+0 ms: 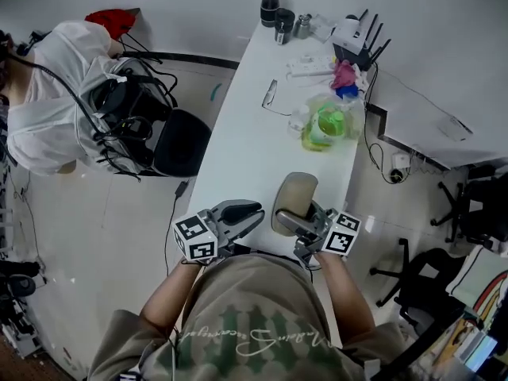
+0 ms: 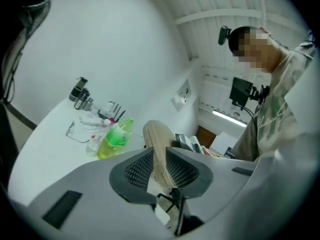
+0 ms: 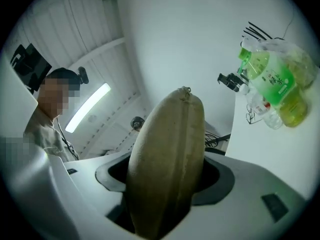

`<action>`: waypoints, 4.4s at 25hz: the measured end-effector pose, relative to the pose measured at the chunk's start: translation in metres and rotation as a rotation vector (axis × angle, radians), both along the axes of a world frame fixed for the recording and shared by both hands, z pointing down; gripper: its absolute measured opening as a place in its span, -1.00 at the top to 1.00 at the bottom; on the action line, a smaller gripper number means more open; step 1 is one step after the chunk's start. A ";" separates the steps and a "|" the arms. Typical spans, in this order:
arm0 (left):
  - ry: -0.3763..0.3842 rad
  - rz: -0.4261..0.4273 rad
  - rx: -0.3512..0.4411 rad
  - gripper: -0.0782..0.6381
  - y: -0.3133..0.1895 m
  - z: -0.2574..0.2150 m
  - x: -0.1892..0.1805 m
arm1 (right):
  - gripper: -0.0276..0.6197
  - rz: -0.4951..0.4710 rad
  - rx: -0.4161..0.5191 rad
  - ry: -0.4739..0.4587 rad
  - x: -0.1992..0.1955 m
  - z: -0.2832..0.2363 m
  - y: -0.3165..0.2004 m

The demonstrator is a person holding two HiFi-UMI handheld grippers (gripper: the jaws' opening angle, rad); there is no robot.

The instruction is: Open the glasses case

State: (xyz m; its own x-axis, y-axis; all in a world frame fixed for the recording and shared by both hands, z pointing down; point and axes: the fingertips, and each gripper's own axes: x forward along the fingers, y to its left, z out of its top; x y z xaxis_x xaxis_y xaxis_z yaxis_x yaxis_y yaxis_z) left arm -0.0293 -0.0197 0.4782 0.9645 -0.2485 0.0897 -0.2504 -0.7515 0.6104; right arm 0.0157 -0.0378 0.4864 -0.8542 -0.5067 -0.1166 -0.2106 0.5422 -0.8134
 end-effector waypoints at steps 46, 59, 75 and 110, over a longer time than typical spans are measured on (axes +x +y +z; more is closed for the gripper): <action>0.246 0.204 -0.185 0.74 -0.002 -0.054 0.034 | -0.07 0.068 0.027 -0.393 0.023 -0.063 0.005; 0.127 0.069 -0.056 0.49 0.015 -0.043 0.023 | -0.07 -0.012 0.099 -0.142 0.004 -0.051 0.038; 0.128 0.104 -0.011 0.43 0.026 -0.050 0.007 | -0.07 -0.186 0.194 0.124 -0.031 -0.032 0.080; 0.294 0.108 -0.145 0.11 0.052 -0.050 0.016 | -0.17 -0.045 0.213 0.241 -0.020 -0.024 0.084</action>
